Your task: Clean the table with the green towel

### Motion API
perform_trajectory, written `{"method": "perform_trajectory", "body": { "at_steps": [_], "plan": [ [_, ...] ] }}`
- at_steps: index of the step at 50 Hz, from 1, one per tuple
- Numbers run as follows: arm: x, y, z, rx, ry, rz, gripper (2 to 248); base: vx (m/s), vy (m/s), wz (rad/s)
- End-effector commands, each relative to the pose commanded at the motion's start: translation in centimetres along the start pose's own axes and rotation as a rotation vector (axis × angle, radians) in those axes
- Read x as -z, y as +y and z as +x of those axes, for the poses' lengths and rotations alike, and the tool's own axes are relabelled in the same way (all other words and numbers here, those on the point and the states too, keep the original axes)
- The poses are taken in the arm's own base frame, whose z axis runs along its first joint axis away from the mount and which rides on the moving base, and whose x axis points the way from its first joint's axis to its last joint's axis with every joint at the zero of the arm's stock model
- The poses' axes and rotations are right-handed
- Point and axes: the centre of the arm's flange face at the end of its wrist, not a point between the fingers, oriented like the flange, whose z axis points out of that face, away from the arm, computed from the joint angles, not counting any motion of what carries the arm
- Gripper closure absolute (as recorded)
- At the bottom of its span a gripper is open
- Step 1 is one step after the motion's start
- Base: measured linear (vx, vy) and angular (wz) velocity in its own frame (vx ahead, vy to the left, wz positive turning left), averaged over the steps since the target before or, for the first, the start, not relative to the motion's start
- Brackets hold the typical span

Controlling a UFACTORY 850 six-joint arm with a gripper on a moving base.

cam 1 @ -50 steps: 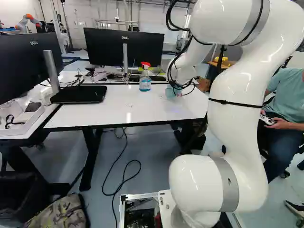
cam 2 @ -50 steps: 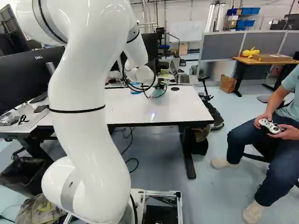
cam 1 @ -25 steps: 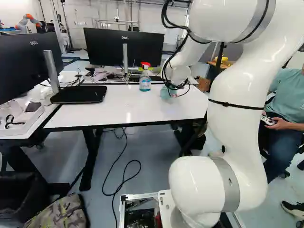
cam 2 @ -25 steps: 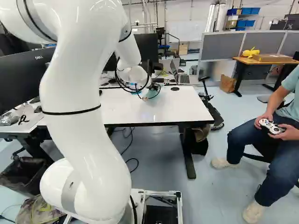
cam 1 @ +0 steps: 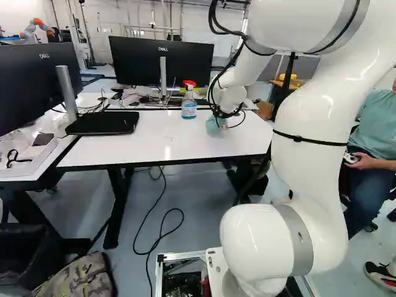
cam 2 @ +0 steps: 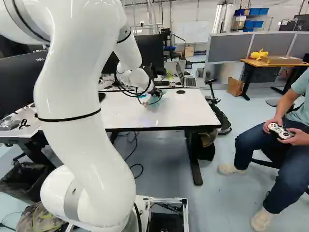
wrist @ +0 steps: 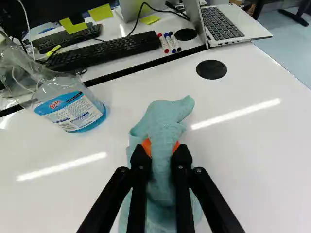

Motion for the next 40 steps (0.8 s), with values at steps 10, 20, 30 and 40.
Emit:
{"method": "perform_trajectory", "body": {
  "at_steps": [10, 20, 30, 40],
  "plan": [
    [0.00, 0.00, -0.01, 0.000, -0.001, 0.000, 193, 0.000, 0.000, 0.000],
    [0.00, -0.03, -0.01, 0.013, -0.001, 0.003, 193, 0.000, 0.000, 0.000],
    [0.00, -0.10, -0.08, 0.045, -0.008, 0.011, 193, 0.000, 0.000, 0.000],
    [0.01, -0.13, -0.35, 0.073, -0.038, 0.016, 193, 0.000, 0.000, 0.000]
  ]
}}
